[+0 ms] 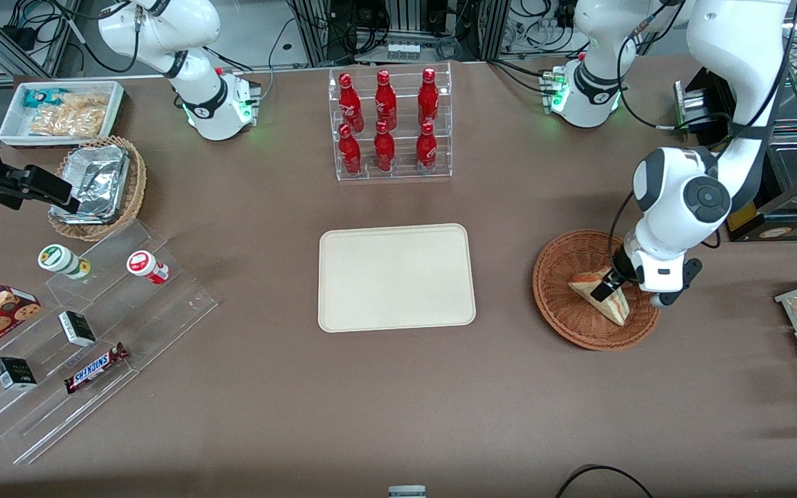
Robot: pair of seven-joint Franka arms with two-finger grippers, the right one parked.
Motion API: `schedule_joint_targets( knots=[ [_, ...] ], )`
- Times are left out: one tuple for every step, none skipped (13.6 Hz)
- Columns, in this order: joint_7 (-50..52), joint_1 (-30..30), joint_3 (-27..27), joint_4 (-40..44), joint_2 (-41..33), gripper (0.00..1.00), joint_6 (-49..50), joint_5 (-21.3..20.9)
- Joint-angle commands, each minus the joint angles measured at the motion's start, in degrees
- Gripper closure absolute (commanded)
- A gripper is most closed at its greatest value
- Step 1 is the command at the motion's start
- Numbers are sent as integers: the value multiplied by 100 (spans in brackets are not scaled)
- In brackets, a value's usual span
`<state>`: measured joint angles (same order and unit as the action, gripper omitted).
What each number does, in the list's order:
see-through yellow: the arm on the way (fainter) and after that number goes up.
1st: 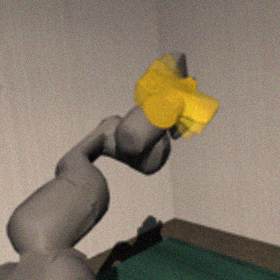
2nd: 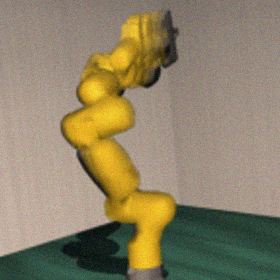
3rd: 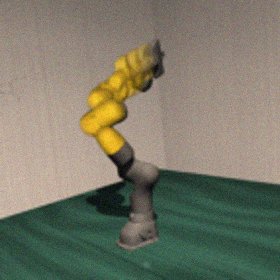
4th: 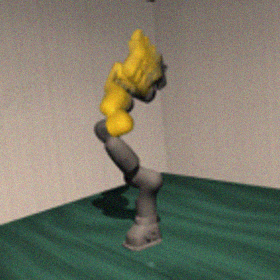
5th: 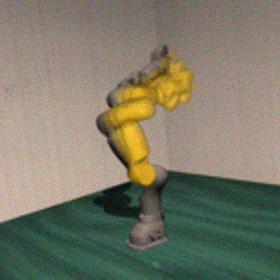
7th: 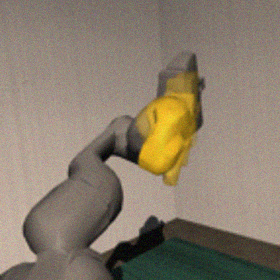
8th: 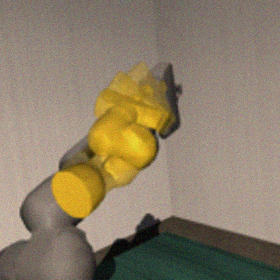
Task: Place sandwich from basket to tray
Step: 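Close the left gripper on the sandwich and lift it from the basket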
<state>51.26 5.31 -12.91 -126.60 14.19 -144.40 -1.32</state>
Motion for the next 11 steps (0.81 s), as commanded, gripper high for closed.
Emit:
schedule_joint_targets(
  knots=[
    [139,5,-19,21,110,0,-106,-35],
    [139,5,-19,56,188,4,-106,-35],
    [139,5,-19,65,215,30,-106,-35],
    [130,14,-19,56,216,60,-98,-35],
    [86,5,-19,56,216,83,-89,-35],
    [60,5,-19,73,207,90,-63,-35],
    [68,5,-10,169,181,91,-1,-44],
    [60,14,-10,240,111,92,165,-44],
    [51,5,-10,432,-12,93,532,-79],
    [42,5,-19,739,-117,93,1153,-88],
    [-10,-12,-53,1194,-188,92,1916,-97]
  ],
)
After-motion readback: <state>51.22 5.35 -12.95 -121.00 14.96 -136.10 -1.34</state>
